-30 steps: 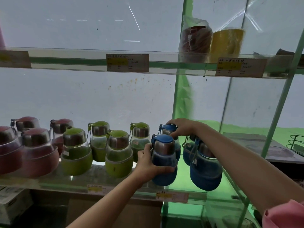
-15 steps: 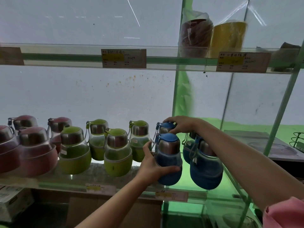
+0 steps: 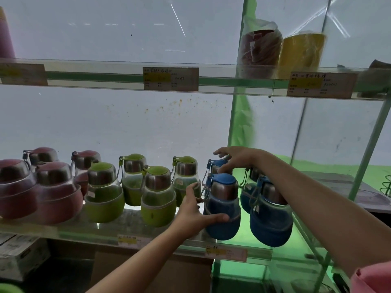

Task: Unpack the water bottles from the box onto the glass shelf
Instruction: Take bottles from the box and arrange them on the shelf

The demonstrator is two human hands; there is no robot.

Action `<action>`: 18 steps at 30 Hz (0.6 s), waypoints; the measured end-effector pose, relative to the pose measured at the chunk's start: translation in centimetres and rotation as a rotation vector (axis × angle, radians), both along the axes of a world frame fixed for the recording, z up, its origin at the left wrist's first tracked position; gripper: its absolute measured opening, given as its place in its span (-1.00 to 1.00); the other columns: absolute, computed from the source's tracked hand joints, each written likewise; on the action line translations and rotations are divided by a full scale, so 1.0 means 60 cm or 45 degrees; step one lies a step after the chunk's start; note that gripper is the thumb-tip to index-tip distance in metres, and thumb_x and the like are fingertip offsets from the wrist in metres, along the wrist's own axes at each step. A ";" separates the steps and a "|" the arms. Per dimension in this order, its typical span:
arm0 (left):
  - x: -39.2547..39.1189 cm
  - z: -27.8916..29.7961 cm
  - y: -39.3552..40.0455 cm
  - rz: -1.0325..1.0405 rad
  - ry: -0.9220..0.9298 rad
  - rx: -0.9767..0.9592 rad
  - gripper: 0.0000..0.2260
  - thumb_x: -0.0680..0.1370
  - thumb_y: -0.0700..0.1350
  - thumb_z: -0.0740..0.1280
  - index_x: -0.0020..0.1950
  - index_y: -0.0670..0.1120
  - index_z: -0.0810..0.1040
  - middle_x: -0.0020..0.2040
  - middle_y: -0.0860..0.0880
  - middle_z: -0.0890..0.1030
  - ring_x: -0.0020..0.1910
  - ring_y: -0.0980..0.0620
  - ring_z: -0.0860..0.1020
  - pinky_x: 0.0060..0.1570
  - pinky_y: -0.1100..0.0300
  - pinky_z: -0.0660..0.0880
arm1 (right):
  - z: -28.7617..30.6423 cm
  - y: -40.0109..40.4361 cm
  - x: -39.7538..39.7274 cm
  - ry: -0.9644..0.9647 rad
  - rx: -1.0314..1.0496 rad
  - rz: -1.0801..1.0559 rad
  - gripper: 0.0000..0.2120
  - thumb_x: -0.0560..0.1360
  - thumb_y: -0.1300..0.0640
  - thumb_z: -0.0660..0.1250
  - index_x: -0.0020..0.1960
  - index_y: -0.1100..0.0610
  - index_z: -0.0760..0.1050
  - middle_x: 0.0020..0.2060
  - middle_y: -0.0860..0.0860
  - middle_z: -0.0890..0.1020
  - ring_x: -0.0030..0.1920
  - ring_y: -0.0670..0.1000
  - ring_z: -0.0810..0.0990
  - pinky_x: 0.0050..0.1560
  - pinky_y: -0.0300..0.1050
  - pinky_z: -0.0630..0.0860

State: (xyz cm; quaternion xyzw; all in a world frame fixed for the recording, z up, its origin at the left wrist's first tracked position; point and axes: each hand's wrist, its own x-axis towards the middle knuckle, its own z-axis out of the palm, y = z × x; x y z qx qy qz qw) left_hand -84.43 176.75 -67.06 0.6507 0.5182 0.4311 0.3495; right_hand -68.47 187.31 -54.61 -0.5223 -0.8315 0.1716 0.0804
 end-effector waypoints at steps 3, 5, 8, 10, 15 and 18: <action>-0.032 0.022 -0.010 0.089 0.094 0.171 -0.30 0.28 0.05 0.55 0.28 0.04 0.23 0.17 0.01 0.44 0.17 0.04 0.47 0.10 0.23 0.47 | 0.016 -0.005 -0.019 0.057 0.043 0.044 -0.32 0.41 0.04 0.46 0.45 0.06 0.26 0.38 0.07 0.41 0.36 0.06 0.39 0.36 -0.01 0.37; -0.056 0.036 -0.015 0.165 0.145 0.339 -0.38 0.35 0.03 0.50 0.31 0.00 0.30 0.13 0.06 0.48 0.12 0.11 0.49 0.03 0.31 0.49 | 0.022 -0.006 -0.036 0.057 0.066 0.069 -0.33 0.40 0.02 0.46 0.44 0.07 0.27 0.37 0.07 0.42 0.35 0.05 0.40 0.36 0.00 0.37; -0.093 0.049 -0.024 0.309 0.119 0.553 -0.56 0.41 -0.10 0.47 0.23 -0.04 0.40 0.05 0.05 0.53 0.03 0.15 0.54 -0.06 0.39 0.51 | 0.019 -0.002 -0.068 0.041 0.097 0.097 -0.35 0.42 0.01 0.44 0.43 0.10 0.28 0.36 0.08 0.44 0.34 0.05 0.42 0.34 -0.05 0.37; -0.116 0.050 -0.031 0.398 0.090 0.666 -0.66 0.42 -0.17 0.46 0.13 -0.03 0.45 -0.03 0.04 0.54 -0.06 0.15 0.54 -0.10 0.42 0.50 | 0.012 0.001 -0.091 0.024 0.119 0.103 -0.36 0.42 0.00 0.43 0.42 0.13 0.29 0.34 0.09 0.46 0.32 0.05 0.44 0.31 -0.07 0.38; -0.166 0.031 -0.035 0.455 0.080 0.533 -0.60 0.40 -0.11 0.48 0.13 0.01 0.37 0.05 0.04 0.49 0.01 0.18 0.50 -0.09 0.41 0.44 | -0.001 0.008 -0.143 -0.074 0.134 0.097 -0.38 0.44 -0.04 0.41 0.42 0.14 0.30 0.32 0.09 0.46 0.28 0.08 0.45 0.26 -0.03 0.44; -0.191 0.019 -0.023 0.397 -0.007 0.260 -0.47 0.37 -0.09 0.51 0.25 -0.04 0.33 0.21 -0.04 0.46 0.16 0.06 0.47 0.07 0.32 0.40 | -0.004 0.005 -0.163 -0.170 0.167 0.081 -0.38 0.43 -0.08 0.40 0.40 0.14 0.34 0.30 0.08 0.46 0.26 0.08 0.43 0.20 -0.06 0.42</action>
